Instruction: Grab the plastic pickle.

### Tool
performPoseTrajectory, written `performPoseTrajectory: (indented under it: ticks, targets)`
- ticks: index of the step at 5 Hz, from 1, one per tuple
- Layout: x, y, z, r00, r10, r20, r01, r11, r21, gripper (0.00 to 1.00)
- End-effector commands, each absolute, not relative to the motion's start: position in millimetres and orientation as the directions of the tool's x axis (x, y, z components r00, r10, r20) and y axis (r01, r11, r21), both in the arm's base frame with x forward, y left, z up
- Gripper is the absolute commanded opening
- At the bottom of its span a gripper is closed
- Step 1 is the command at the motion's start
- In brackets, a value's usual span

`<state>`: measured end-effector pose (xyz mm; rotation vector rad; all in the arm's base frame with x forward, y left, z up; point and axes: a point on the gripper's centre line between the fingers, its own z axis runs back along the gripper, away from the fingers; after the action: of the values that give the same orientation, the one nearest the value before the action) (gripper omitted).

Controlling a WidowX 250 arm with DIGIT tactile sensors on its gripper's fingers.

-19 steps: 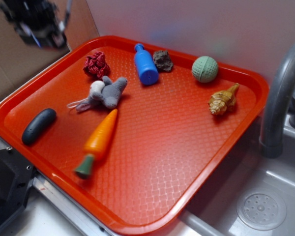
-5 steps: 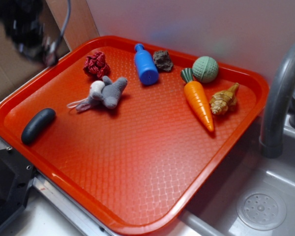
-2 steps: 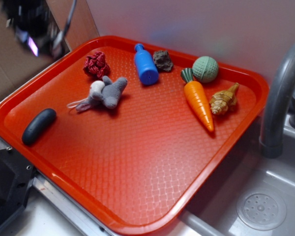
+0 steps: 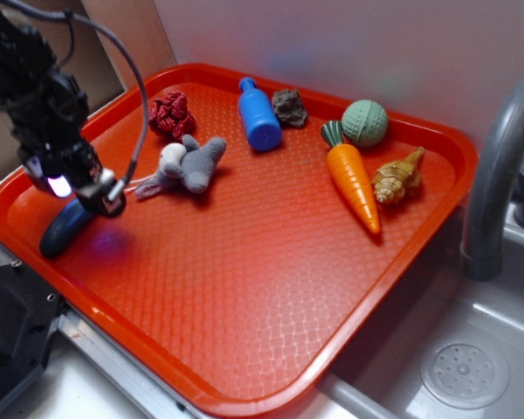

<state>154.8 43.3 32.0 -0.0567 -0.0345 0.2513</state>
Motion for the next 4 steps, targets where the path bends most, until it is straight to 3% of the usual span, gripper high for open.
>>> performPoseTrajectory:
  ticks: [1,2,4]
  targets:
    - [136.1,27.3,26.1,0.962,0.269,-0.043,-0.272,0.957,-0.097,1.0]
    - [135.2,27.3,25.9,0.964,0.261,-0.042,-0.264,0.961,-0.087,0.0]
    - [134.9,26.6,25.6,0.971,0.237,-0.043,-0.24,0.967,-0.089,0.0]
